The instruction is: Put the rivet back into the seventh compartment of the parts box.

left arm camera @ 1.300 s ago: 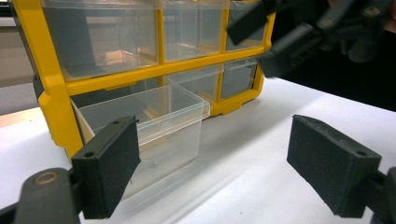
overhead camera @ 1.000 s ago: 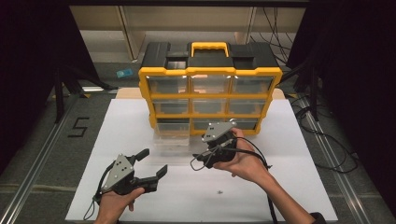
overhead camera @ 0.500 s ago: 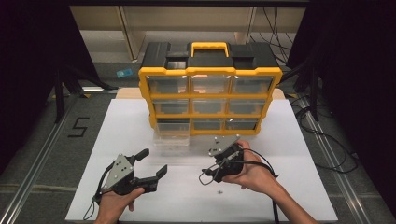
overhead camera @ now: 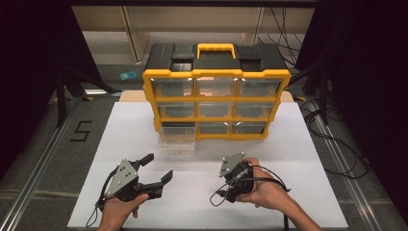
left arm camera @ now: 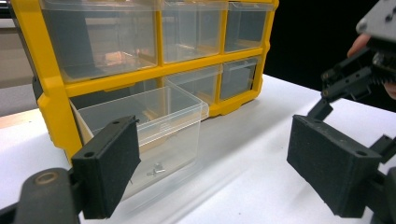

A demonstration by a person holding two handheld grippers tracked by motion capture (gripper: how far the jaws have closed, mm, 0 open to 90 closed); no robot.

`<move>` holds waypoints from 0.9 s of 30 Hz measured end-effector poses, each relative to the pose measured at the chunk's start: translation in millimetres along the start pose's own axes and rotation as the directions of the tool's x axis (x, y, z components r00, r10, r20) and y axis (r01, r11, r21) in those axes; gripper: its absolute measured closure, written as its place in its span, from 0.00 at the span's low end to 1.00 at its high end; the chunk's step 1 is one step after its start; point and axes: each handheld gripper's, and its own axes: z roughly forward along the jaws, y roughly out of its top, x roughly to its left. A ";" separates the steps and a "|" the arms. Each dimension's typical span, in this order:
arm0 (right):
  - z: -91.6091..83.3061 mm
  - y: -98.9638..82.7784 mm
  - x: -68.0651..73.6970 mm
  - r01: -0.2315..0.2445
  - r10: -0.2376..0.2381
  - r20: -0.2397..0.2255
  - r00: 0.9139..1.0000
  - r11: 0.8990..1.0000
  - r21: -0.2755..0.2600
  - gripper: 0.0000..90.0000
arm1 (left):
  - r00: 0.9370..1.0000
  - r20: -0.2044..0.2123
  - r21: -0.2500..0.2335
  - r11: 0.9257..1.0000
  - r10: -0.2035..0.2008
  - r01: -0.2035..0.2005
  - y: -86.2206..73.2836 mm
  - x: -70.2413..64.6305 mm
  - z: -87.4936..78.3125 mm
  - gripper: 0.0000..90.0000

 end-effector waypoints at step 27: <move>34.1 -20.0 2.4 0.015 0.003 -0.101 0.995 0.983 0.181 0.70 | 1.000 0.002 0.001 1.000 0.004 -0.004 0.0 -0.4 0.1 0.19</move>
